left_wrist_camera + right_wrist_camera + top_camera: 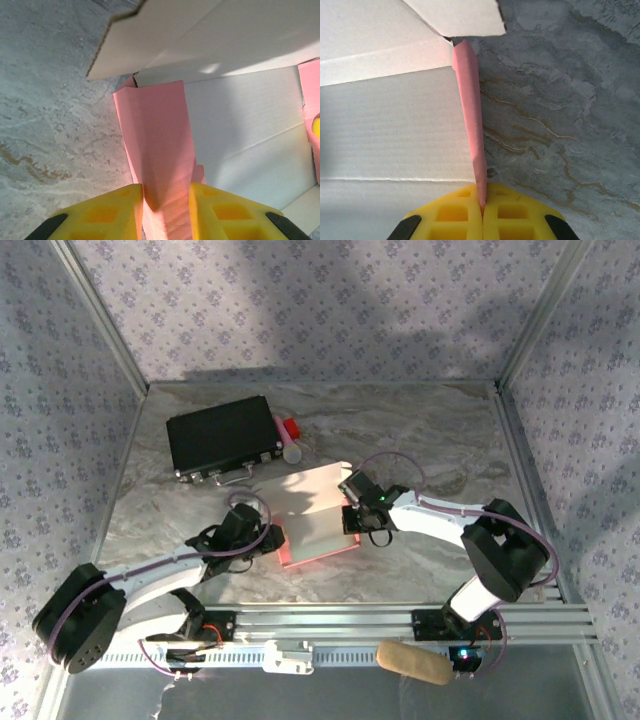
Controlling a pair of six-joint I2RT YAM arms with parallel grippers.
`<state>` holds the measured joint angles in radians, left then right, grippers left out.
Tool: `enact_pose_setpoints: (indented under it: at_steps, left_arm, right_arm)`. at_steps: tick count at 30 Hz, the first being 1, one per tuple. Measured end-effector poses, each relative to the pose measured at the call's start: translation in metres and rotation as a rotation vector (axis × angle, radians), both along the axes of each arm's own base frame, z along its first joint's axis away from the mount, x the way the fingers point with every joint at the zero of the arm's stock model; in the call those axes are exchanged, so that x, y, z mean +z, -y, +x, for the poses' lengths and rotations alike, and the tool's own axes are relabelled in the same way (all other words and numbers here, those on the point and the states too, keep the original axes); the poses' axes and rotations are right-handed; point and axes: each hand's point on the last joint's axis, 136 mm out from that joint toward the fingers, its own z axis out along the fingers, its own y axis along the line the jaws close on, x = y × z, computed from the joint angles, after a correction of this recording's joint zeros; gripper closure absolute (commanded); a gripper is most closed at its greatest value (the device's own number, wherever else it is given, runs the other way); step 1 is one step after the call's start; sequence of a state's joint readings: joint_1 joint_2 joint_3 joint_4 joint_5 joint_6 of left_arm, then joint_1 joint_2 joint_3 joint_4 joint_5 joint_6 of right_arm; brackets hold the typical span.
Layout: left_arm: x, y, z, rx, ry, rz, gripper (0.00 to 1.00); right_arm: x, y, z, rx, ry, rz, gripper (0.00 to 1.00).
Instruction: Fold the paper box
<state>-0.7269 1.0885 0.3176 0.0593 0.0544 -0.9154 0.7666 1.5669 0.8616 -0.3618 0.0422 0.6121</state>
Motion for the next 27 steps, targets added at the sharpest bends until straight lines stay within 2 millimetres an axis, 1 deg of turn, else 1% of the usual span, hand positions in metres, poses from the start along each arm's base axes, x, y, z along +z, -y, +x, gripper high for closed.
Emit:
enact_pose_setpoints:
  at_steps: [5,16,24,27]
  left_arm:
    - [0.005,-0.004,0.000,0.005,0.022,0.007,0.70]
    - [-0.005,-0.003,-0.008,-0.020,0.008,0.062,0.70]
    - [-0.001,-0.003,-0.012,-0.033,0.015,0.137,0.71]
    - [-0.003,-0.004,-0.013,-0.038,0.010,0.169,0.71]
  right_arm:
    - [-0.002,-0.001,0.000,0.004,0.000,-0.005,1.00]
    - [-0.003,-0.007,-0.001,0.004,0.021,-0.046,1.00]
    - [-0.002,-0.007,0.000,0.000,0.029,-0.056,1.00]
    - [-0.002,-0.007,0.000,0.000,0.029,-0.056,1.00]
